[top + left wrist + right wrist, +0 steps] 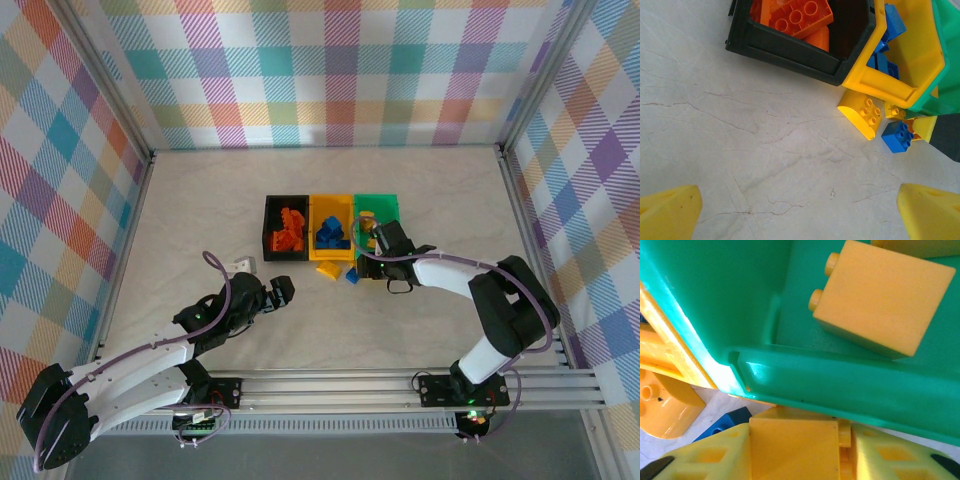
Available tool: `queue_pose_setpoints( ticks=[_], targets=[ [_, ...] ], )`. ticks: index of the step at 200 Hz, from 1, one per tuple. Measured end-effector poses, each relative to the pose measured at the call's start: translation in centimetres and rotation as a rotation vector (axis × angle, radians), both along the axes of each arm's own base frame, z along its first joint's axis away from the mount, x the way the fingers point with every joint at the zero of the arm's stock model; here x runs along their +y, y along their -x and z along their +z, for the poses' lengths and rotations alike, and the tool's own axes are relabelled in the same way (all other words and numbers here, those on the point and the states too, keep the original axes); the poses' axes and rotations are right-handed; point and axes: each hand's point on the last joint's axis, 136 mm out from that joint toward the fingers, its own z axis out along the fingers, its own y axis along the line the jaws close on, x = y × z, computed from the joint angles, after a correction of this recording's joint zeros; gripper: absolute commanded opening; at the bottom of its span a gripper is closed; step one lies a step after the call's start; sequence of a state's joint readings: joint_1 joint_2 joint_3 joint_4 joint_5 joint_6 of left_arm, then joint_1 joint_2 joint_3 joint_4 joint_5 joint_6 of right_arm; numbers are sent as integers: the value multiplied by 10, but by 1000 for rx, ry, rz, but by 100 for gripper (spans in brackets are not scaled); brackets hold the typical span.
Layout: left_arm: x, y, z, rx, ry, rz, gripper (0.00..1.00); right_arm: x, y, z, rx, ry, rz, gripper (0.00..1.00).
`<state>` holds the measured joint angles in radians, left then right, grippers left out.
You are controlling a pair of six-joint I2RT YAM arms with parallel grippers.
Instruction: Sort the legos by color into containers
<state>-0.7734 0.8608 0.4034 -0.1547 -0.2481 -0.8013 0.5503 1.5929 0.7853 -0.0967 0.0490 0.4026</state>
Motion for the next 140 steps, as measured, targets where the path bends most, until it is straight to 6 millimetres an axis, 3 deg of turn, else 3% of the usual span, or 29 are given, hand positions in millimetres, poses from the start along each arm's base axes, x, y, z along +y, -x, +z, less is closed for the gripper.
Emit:
queue_pose_setpoints(
  ticks=[36,77,93,113,140],
  targets=[
    [1,-1,0,1,1,2,100,-8,12,21,-40,-22,-2,41],
    [-1,1,-6,20,-8,-6,100,-15,15,89,-167,-83,-9,41],
    [-2,1,-8,30,-10,-12,100,-12,-2,111,-195,-82,-16,41],
    [-3,2,-11,41,-13,-18,100,-7,-42,127,-213,-75,-44,41],
    [-4,3,-11,49,-12,-25,100,-2,-92,118,-193,-33,-85,40]
  ],
)
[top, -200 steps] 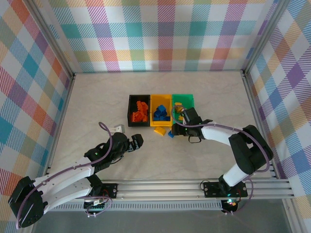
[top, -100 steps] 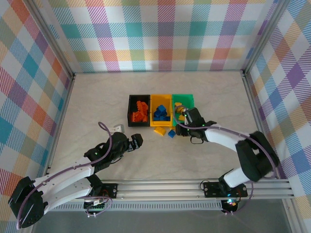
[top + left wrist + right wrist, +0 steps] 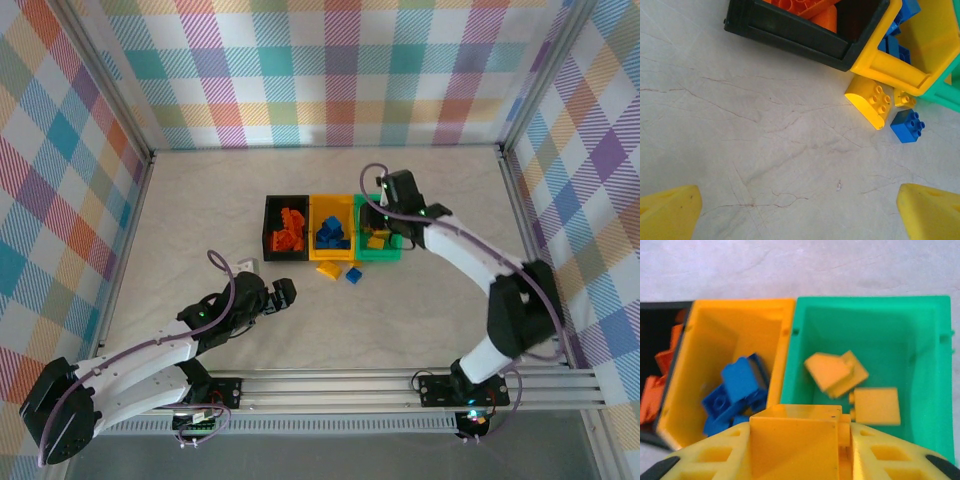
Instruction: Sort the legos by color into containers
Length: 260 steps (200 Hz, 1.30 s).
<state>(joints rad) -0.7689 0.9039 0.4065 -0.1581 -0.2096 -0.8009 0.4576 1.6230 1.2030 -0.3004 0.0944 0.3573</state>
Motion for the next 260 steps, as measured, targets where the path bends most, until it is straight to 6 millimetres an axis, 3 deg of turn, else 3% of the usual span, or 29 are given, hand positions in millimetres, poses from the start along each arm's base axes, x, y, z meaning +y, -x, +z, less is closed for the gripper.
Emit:
queue_pose_setpoints(
  ticks=[18,27,53,75,105,131,145,162,184,223,260],
  targets=[
    [-1,0,2,-1,7,-5,100,-1,-20,-16,34,37,-29,41],
    [-1,1,3,-2,9,-6,100,-3,-24,-24,53,56,-42,47],
    [0,2,5,-4,13,-7,100,-8,-20,-34,93,79,-54,71],
    [0,3,5,-2,12,-8,100,-7,-15,-24,79,65,-43,74],
    [0,3,5,1,15,-12,100,-8,14,6,14,21,-9,75],
    [-1,3,5,0,17,-12,100,3,63,15,-25,-23,53,75],
    [-1,3,6,-2,18,-12,100,10,88,-1,-3,-30,78,75],
    [-1,2,8,-5,22,-11,100,17,114,-37,62,-16,90,75],
    [0,2,9,-9,25,-7,100,16,133,-79,143,20,55,76],
    [0,2,12,-17,34,-8,100,27,125,-107,151,40,-5,76],
    [0,2,18,-34,49,-7,100,38,105,-117,150,86,-31,71]
  ],
)
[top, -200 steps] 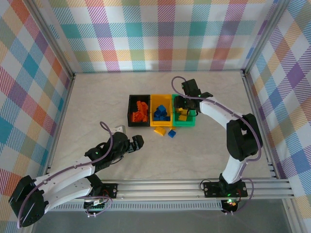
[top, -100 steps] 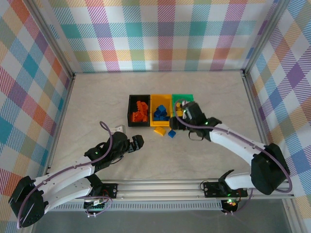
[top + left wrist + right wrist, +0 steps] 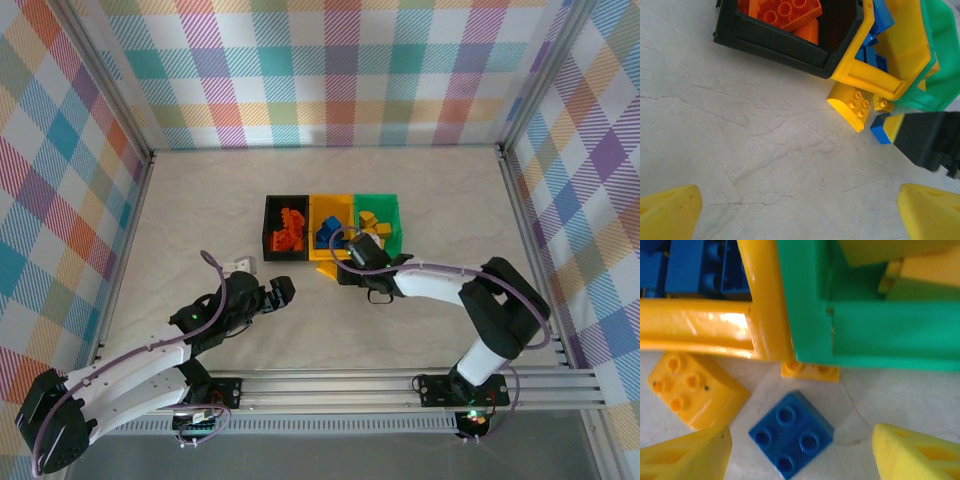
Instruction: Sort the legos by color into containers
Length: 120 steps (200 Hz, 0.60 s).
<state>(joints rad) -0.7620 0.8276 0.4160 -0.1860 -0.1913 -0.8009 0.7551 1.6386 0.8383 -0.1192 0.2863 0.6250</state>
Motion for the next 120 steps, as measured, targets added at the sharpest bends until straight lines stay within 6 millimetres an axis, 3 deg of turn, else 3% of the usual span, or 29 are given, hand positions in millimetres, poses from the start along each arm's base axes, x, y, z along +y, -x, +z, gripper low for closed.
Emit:
queue_pose_setpoints(
  ticks=[24,72,120],
  targets=[
    [0,0,4,-12,11,0,100,2,-9,-4,-1,38,-12,67],
    [4,2,9,-21,20,6,100,-5,-6,-11,18,80,-21,54],
    [6,1,10,-23,21,12,100,-29,19,-7,29,103,-16,38]
  ],
)
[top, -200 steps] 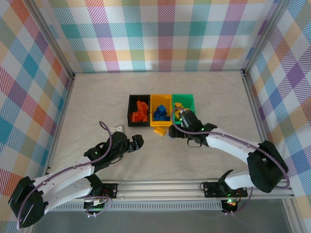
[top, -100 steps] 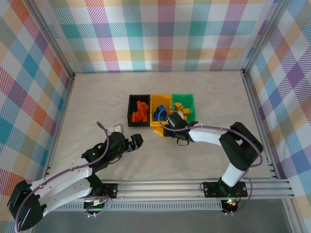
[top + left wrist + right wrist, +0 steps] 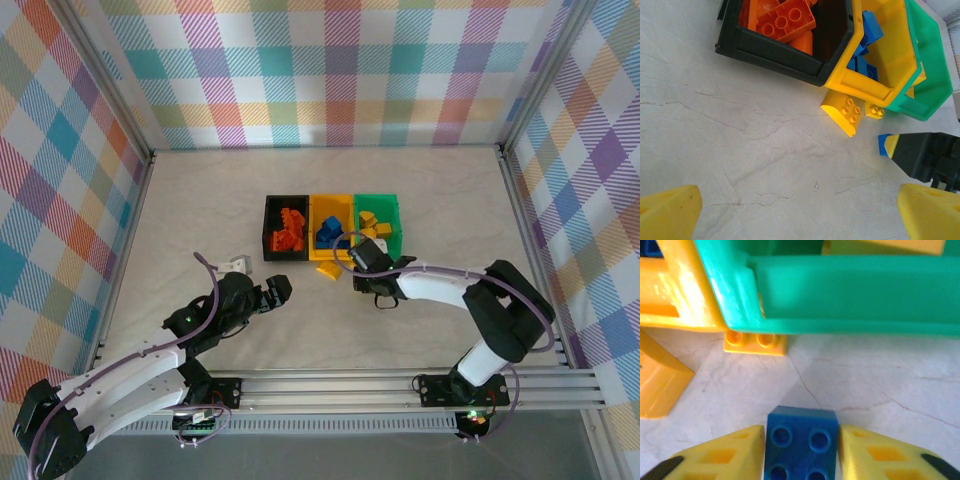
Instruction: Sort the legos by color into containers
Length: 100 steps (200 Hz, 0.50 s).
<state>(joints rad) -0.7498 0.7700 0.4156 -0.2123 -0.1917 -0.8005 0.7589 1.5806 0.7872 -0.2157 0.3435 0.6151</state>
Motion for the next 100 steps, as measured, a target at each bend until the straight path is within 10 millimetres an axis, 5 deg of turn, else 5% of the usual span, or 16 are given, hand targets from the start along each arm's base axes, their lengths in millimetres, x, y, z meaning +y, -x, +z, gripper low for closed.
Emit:
queue_pose_setpoints(
  ticks=[27,63,100],
  targets=[
    [1,0,0,0,0,2,100,-1,4,18,-30,-34,17,36],
    [1,0,-1,3,-3,3,100,7,2,76,-138,-131,72,36],
    [2,0,-1,5,-5,6,100,39,-32,138,-231,-206,131,37]
  ],
)
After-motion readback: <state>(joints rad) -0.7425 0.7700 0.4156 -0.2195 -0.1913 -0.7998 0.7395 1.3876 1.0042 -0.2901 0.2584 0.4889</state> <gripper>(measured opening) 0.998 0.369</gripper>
